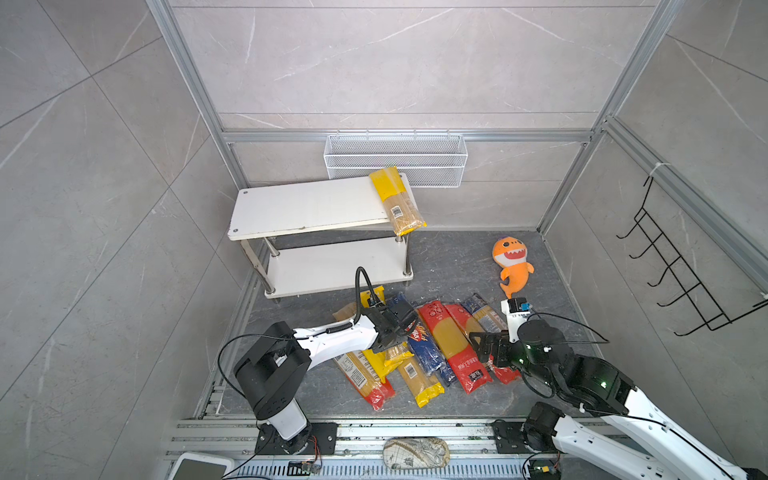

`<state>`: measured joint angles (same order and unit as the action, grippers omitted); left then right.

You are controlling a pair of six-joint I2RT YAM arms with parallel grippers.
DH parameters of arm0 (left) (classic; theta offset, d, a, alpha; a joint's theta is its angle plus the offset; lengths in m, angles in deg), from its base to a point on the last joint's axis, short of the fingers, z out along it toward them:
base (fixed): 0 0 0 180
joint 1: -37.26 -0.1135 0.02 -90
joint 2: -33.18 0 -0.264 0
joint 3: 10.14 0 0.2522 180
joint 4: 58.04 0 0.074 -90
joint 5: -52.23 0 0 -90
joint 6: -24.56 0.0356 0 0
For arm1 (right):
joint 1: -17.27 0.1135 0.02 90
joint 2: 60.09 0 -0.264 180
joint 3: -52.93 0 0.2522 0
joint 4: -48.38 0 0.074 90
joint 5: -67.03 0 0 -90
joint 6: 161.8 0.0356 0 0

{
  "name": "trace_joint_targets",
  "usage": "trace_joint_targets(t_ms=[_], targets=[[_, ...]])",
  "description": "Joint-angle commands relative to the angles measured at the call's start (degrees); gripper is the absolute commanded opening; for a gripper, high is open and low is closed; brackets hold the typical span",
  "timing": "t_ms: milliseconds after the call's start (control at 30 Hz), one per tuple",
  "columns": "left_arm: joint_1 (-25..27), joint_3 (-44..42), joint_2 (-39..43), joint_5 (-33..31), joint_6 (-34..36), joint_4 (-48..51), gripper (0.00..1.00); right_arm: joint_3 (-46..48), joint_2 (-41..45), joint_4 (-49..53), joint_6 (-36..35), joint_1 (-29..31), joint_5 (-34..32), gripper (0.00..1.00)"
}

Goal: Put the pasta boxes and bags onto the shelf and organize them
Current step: 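Grasp another yellow Tatime pack with the left gripper while the right gripper draws back, then lift the yellow pack with the left gripper up to the top shelf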

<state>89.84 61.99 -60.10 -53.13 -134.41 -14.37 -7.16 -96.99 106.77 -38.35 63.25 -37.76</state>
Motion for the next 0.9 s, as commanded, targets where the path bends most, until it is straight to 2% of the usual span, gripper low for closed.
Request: trace_joint_targets(t_ms=[0, 367, 533, 700, 867], targets=[[0.44, -1.28, 3.79, 2.20, 1.47, 5.26, 0.15, -0.87, -0.62, 0.40, -0.49, 0.34, -0.69, 0.99], [0.76, 1.28, 19.30, 2.72, 7.86, 15.75, 0.00, -1.75, -2.37, -1.26, -0.13, 0.31, 0.89, 0.99], [0.77, 3.42, 27.73, 2.52, 9.17, 23.04, 0.00, -2.01, -3.03, -1.89, 0.23, 0.32, 1.60, 0.99], [0.86, 11.08, 34.81, 2.35, 11.44, 31.69, 0.00, -2.98, -3.43, -1.91, 0.04, 0.32, 1.82, 0.99], [0.90, 20.37, 38.21, 2.47, 13.42, 37.54, 0.00, -4.00, -3.36, -1.91, -0.07, 0.33, 1.26, 0.99]])
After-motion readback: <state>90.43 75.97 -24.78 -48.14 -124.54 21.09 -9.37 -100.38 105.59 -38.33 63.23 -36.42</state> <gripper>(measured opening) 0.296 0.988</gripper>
